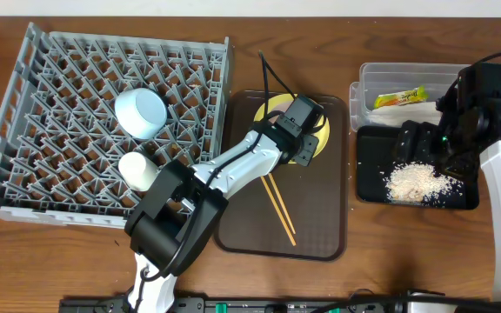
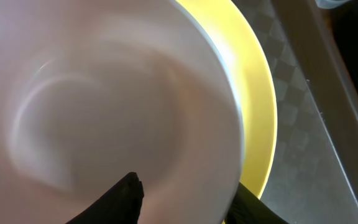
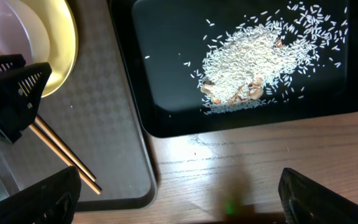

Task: Sort waste into correct bins and load items into the dishwasher
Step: 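Reach the left gripper to the pink bowl on the yellow plate and grasp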

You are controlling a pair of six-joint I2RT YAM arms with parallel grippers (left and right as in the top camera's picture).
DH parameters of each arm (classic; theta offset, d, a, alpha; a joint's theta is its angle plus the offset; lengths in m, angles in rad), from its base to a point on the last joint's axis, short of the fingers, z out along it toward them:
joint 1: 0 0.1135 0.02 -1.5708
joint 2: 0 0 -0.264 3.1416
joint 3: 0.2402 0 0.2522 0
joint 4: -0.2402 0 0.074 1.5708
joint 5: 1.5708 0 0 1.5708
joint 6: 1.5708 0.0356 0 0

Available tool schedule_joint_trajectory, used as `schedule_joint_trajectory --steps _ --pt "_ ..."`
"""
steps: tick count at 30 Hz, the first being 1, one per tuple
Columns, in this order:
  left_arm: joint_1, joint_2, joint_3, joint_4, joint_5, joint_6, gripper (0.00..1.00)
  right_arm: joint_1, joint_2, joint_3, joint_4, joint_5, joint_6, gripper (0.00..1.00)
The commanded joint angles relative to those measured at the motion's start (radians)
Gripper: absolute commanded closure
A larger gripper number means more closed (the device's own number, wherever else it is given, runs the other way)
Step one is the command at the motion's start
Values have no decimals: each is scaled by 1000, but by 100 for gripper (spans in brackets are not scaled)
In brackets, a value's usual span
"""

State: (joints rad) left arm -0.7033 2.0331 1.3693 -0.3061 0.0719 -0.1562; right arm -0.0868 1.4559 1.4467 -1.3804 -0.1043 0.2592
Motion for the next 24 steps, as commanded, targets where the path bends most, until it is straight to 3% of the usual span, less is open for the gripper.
schedule_joint_trajectory --steps 1,6,24 --pt "-2 2 -8 2 -20 6 56 -5 -3 8 -3 -5 -6 1" --pt "-2 2 -8 25 -44 7 57 -5 -3 8 -3 -5 -6 1" --pt "-4 23 -9 33 -62 6 75 -5 -3 8 -7 -5 -6 1"
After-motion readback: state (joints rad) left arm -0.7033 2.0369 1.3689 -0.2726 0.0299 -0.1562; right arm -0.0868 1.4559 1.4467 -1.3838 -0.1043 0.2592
